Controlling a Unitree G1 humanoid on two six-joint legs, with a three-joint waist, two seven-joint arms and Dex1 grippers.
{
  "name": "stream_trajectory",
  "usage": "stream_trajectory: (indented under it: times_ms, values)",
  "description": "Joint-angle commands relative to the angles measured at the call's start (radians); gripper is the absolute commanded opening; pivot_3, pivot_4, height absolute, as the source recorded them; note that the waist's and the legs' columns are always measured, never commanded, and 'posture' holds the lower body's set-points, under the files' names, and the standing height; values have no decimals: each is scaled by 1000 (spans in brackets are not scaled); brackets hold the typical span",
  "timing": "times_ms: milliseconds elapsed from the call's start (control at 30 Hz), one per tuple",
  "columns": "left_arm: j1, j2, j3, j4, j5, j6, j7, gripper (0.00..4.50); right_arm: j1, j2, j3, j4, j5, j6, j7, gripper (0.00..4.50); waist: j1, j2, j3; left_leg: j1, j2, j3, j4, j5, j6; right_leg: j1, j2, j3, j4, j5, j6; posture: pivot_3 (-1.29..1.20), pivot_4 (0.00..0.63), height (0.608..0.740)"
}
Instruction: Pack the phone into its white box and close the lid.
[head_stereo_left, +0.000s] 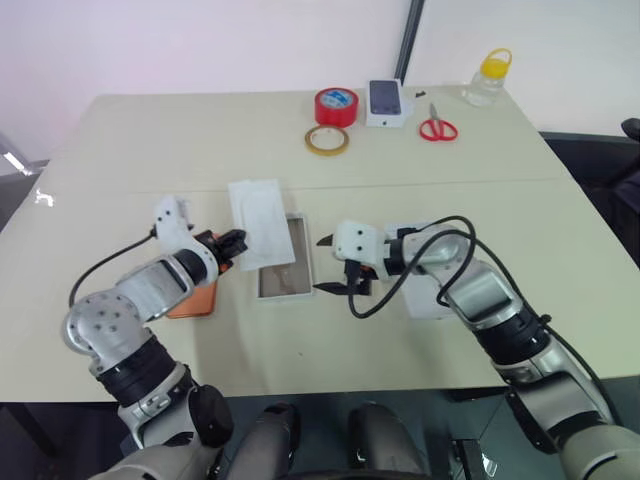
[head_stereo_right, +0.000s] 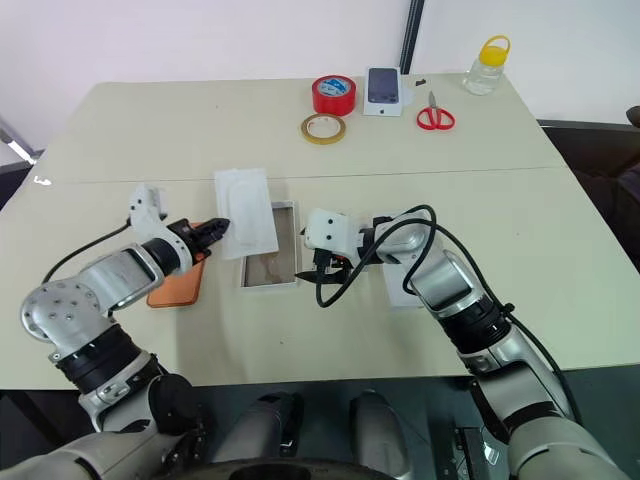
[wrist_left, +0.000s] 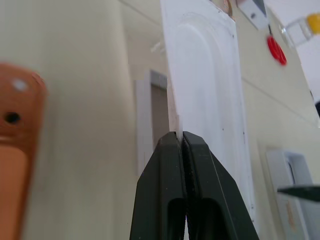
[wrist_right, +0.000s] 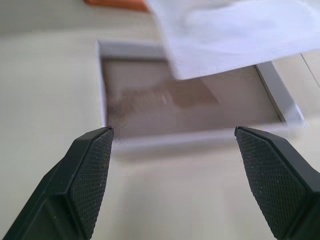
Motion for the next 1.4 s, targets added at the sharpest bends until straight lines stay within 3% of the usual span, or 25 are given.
stream_trajectory:
  times_ms: [33, 733, 867, 1067, 1100, 1400]
  values:
    - [34, -8, -23, -53, -12, 18, 12, 0, -7, -7, -36, -19, 5, -10, -14, 4043, -2, 0, 0, 0, 0, 0, 0, 0, 0, 0, 0, 0, 0, 0, 0, 0, 150, 740]
    - [98, -10, -101, -76, -25, 18, 16, 0, -19, 27, -21, 20, -10, -31, -39, 4043, 4, 0, 0, 0, 0, 0, 0, 0, 0, 0, 0, 0, 0, 0, 0, 0, 150, 740]
    - [91, -8, -103, -72, -19, 18, 7, 1355, -14, 30, -20, 15, -15, -31, -41, 4098, 4, 0, 0, 0, 0, 0, 0, 0, 0, 0, 0, 0, 0, 0, 0, 0, 150, 740]
    - [62, -7, -83, -78, -31, 18, -20, 4321, -19, 34, -23, 16, -16, -29, -46, 4098, 3, 0, 0, 0, 0, 0, 0, 0, 0, 0, 0, 0, 0, 0, 0, 0, 150, 740]
    - [57, -8, -78, -81, -35, 18, -25, 4473, -21, 35, -24, 18, -16, -28, -48, 4098, 4, 0, 0, 0, 0, 0, 0, 0, 0, 0, 0, 0, 0, 0, 0, 0, 150, 740]
    - [-15, -7, -15, -105, -108, 18, -45, 4473, -56, 50, -40, 72, -17, -22, -79, 4098, 3, 0, 0, 0, 0, 0, 0, 0, 0, 0, 0, 0, 0, 0, 0, 0, 150, 740]
